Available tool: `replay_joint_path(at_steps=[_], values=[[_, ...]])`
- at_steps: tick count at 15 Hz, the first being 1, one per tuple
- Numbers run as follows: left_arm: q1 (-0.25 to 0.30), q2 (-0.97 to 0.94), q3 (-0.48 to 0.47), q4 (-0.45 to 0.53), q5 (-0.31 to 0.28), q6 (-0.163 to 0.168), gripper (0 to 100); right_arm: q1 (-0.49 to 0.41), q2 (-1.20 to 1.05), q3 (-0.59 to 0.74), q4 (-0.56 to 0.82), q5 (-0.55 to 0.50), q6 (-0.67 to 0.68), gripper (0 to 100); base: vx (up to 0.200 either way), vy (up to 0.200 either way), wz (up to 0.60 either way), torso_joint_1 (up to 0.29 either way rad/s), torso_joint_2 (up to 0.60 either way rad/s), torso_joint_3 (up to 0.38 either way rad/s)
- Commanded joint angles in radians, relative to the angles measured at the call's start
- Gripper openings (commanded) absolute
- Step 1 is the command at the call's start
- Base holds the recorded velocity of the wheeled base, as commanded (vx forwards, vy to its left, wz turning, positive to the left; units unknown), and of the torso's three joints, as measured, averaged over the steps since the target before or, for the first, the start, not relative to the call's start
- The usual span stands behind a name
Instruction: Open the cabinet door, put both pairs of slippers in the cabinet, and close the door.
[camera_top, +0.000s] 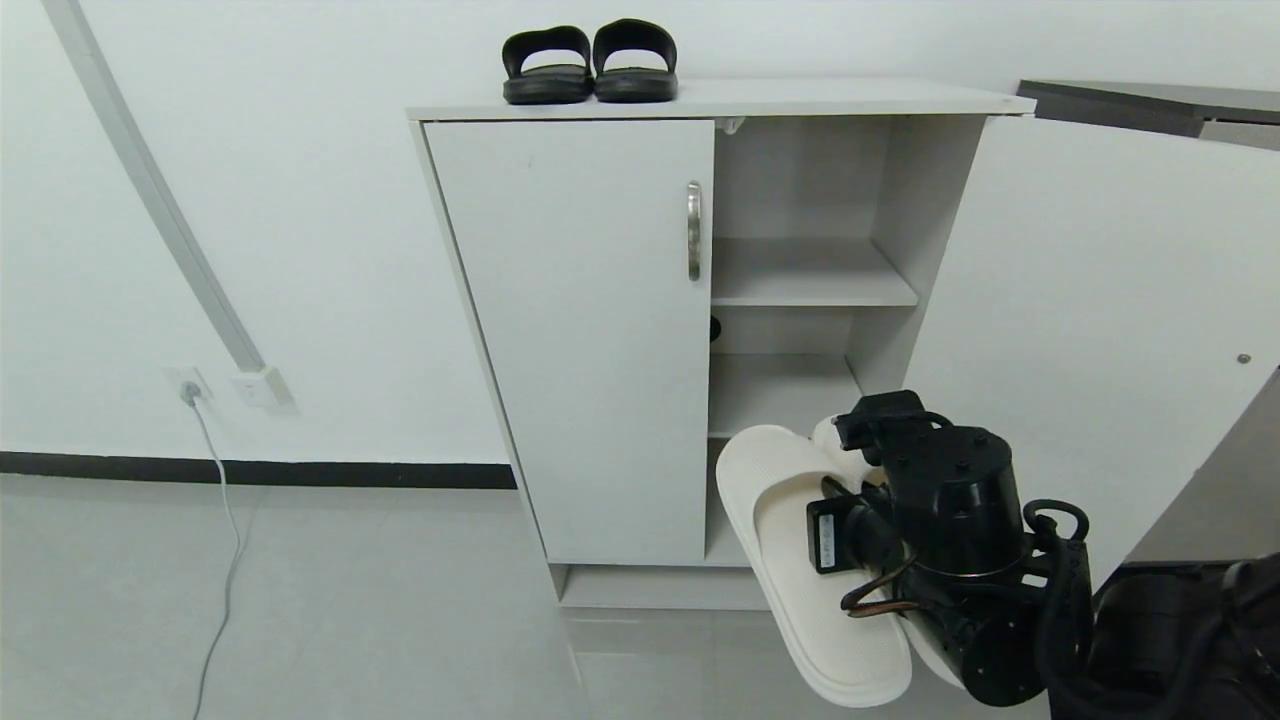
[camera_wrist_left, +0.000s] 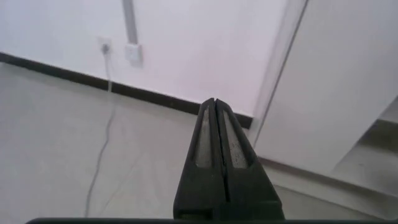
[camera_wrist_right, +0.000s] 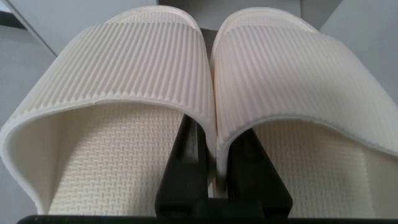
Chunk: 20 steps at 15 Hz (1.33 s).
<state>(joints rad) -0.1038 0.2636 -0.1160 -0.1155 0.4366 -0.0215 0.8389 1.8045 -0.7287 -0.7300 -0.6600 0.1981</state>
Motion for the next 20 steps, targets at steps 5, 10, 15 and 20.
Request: replay_joint_path(at_steps=[5,10,15,20], values=[[0.038,-0.184,0.116,0.07,-0.32,0.035,0,0.003,0.003,0.011,0.0,0.002,0.001,0,0.0,0.0,0.0,0.0,0.0,0.0],[0.049,-0.187,0.114,0.116,-0.501,0.041,0,0.003,0.024,0.008,0.0,0.01,-0.002,0,0.0,0.0,0.0,0.0,0.0,0.0],[0.108,-0.264,0.114,0.119,-0.461,0.064,0,0.003,0.055,0.009,-0.046,0.005,-0.008,0,0.0,0.0,0.0,0.0,0.0,0.0],[0.105,-0.264,0.116,0.117,-0.496,0.068,0,0.009,0.078,-0.011,-0.066,0.002,-0.008,0,0.0,0.0,0.0,0.0,0.0,0.0]])
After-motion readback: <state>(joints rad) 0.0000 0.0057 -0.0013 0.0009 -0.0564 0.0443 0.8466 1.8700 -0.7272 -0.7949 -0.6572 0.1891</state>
